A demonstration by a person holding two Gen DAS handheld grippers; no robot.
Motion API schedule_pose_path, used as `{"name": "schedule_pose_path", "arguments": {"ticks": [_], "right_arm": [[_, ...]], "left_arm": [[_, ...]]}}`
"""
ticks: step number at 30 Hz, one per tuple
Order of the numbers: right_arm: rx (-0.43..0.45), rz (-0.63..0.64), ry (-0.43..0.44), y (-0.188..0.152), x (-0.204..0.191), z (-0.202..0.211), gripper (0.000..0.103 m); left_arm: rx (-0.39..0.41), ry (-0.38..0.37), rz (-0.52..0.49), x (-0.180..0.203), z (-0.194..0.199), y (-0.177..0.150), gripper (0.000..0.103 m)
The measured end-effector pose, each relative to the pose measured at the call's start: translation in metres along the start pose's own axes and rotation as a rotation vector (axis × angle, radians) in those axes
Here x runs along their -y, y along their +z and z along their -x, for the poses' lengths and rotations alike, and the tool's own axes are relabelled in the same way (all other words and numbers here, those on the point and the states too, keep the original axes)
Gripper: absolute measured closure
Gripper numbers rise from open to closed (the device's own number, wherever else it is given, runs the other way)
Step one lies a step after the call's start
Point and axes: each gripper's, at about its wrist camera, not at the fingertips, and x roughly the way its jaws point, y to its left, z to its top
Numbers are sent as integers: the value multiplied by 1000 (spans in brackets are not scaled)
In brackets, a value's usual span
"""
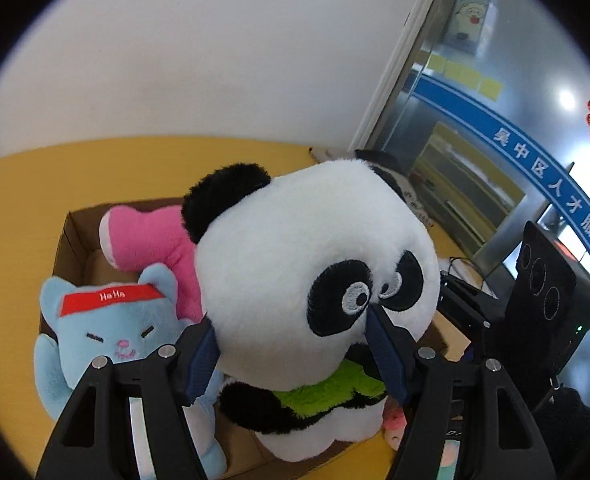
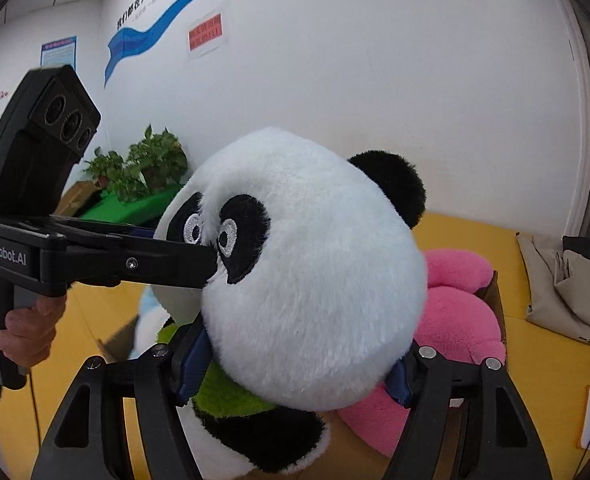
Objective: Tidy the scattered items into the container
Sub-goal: 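Lift the panda with both grippers and lower it into the box, then open both grippers and withdraw them toward the pink-and-teal pig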
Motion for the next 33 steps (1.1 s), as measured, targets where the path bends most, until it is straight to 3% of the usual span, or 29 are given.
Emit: {"name": "schedule_pose_path", "arguments": {"ticks": [3,6,10,12,17,21,24,27,33], "right_arm": [[-105,-19,-10,-26,11,-37,27],[-203,-9,-17,-39,13,-55,27],[-307,13,-9,-43,6,-64,26],[-364,-14,2,-48,10,-68,20],[-384,-144,7,-39,38,-44,13],[-375,-189,-105,-36,60,-3,5],[-492,-277,-173,-64,87,-10,5],[-596,-234,-204,-90,80,-19,8],[-605,-265,-241,-99,69,-3,9]], "left_arm": [[-56,-13,60,-17,-30,-21,38],[-44,-27,81,-26,-32,-38,38],[-68,25,17,-20,-29,-55,38],[-77,53,7,-16,-23,-60,38],[-6,109,-4,-4,20,-73,38],[-71,153,12,-10,20,-99,38],[-102,174,63,-20,14,-118,39],[-84,178,72,-21,23,-125,40],[-87,202,52,-17,36,-140,41]]}}
